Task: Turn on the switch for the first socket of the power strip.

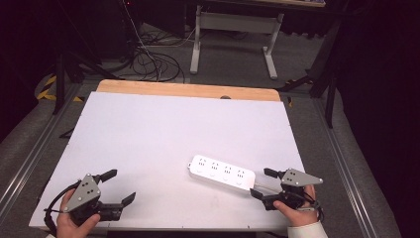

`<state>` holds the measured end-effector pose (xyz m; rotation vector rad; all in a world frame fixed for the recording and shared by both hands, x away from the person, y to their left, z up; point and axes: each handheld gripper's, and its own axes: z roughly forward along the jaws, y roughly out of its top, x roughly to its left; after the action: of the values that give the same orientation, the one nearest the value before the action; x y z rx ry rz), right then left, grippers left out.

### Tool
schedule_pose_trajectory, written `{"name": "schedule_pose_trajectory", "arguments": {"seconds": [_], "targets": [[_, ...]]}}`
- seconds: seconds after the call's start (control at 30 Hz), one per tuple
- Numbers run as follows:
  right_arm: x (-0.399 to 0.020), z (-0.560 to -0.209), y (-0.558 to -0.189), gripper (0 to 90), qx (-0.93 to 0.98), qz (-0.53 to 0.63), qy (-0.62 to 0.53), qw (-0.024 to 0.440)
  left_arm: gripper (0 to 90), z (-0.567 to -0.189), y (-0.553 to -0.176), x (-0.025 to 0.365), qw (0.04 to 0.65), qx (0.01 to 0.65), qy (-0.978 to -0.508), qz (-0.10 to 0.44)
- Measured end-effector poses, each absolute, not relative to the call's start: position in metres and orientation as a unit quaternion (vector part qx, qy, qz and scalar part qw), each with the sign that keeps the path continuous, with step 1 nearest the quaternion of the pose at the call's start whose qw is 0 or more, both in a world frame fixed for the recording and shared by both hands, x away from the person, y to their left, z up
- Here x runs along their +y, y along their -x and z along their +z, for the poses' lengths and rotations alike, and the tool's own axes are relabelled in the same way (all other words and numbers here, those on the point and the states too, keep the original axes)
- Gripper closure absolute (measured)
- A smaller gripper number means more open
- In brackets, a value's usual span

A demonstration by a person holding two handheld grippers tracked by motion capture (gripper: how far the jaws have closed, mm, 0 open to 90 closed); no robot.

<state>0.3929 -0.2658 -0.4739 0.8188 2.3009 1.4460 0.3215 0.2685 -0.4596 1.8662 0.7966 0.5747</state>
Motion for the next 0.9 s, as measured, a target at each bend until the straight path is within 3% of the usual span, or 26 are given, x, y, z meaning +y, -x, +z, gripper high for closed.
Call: {"name": "schedule_pose_trajectory", "arguments": {"seconds": [0.43,0.9], "targets": [[-0.26,-0.494,-0.385,11.8,0.823,0.47,-0.285,0.146,10.6,-0.459,-0.321,0.269,0.494,0.326,-0.77,0.238],[-0.26,-0.487,-0.382,12.1,0.808,0.491,-0.282,0.165,10.7,-0.459,-0.321,0.269,0.487,0.325,-0.774,0.242]]}}
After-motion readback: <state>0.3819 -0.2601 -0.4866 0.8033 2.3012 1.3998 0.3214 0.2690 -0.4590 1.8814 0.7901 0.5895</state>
